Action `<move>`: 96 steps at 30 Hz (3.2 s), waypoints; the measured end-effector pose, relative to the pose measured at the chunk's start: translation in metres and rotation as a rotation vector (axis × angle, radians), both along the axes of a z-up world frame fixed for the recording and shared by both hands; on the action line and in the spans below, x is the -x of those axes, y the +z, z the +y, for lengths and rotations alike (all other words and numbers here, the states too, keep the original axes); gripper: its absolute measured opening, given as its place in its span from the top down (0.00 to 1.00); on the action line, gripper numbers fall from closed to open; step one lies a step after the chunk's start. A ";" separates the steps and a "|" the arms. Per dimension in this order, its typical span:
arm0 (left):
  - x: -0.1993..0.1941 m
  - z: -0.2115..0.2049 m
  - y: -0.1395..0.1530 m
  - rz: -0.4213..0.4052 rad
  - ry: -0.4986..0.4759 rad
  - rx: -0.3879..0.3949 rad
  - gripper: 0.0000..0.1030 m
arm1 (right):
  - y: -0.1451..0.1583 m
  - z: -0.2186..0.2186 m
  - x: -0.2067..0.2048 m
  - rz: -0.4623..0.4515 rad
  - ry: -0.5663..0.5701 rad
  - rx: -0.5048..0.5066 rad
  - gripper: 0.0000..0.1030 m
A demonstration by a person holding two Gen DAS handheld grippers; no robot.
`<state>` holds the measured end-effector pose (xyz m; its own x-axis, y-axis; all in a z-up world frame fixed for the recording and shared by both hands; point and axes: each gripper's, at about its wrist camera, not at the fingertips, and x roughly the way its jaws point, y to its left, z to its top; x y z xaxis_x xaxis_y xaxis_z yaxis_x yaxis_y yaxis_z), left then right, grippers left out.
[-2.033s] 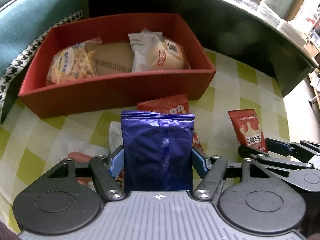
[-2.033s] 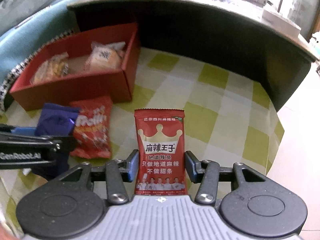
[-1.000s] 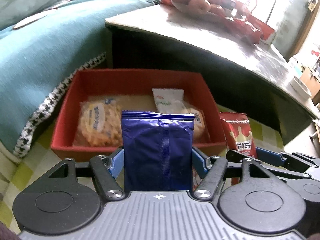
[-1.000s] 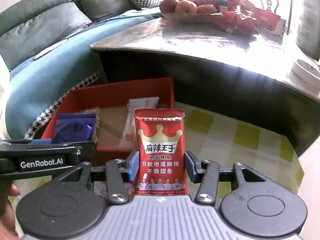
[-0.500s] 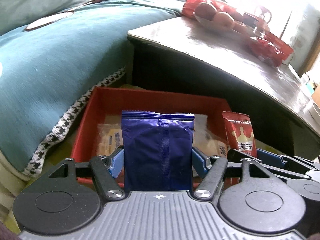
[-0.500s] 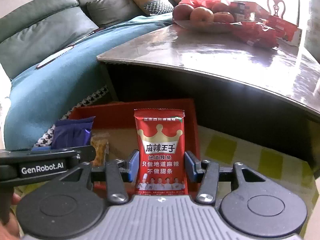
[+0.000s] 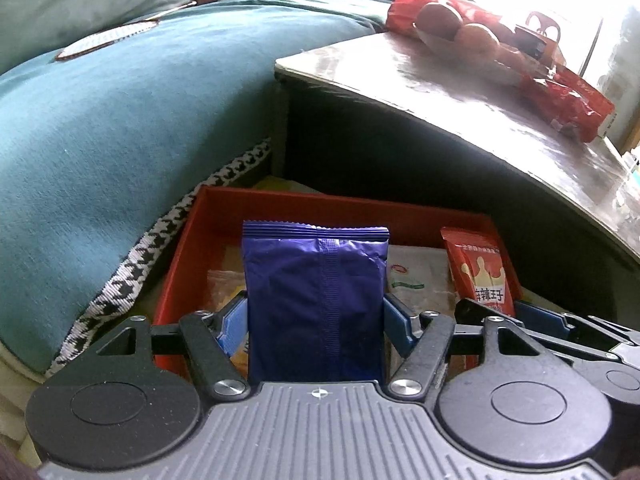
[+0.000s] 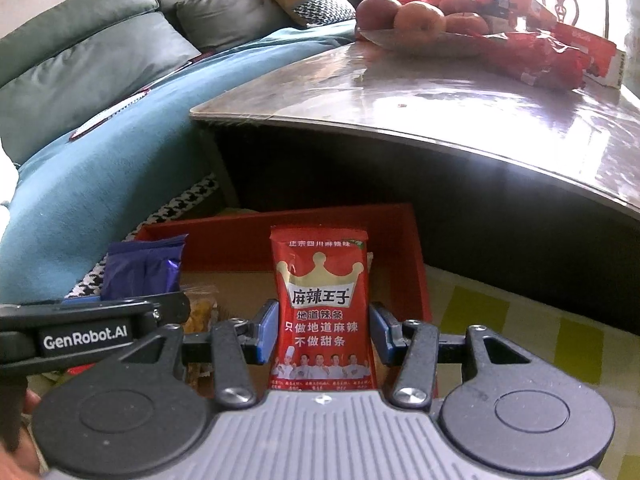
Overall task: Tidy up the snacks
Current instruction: 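Carry the blue pouch and red spicy-strip packet over the red box with both tools, then lower both snacks into the red box and open both tools, then move the left tool to the white duck-neck pouch while the right tool approaches the red Trolli bag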
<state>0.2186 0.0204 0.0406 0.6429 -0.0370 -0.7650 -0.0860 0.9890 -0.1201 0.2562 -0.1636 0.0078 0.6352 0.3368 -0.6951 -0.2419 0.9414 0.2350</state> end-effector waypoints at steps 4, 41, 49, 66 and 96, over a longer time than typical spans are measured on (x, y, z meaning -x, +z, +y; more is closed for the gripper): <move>-0.003 0.003 -0.004 0.009 0.004 -0.014 0.28 | -0.006 0.005 -0.003 0.001 0.004 0.014 0.51; 0.000 0.013 0.003 0.014 0.055 -0.014 0.15 | 0.011 -0.004 -0.004 -0.061 0.003 0.056 0.37; 0.028 0.015 0.004 0.038 0.015 -0.004 0.14 | 0.015 -0.010 0.036 -0.032 0.038 0.114 0.37; 0.085 -0.039 -0.040 0.216 -0.136 -0.020 0.14 | 0.000 -0.048 0.096 0.073 -0.010 0.177 0.37; 0.077 -0.035 -0.064 0.270 -0.013 0.051 0.13 | -0.010 -0.074 0.097 0.139 -0.005 0.166 0.36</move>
<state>0.1416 -0.0144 -0.0232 0.4149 -0.0867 -0.9057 -0.1092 0.9835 -0.1442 0.1588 -0.2377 -0.0026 0.5311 0.2074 -0.8215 -0.2131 0.9711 0.1073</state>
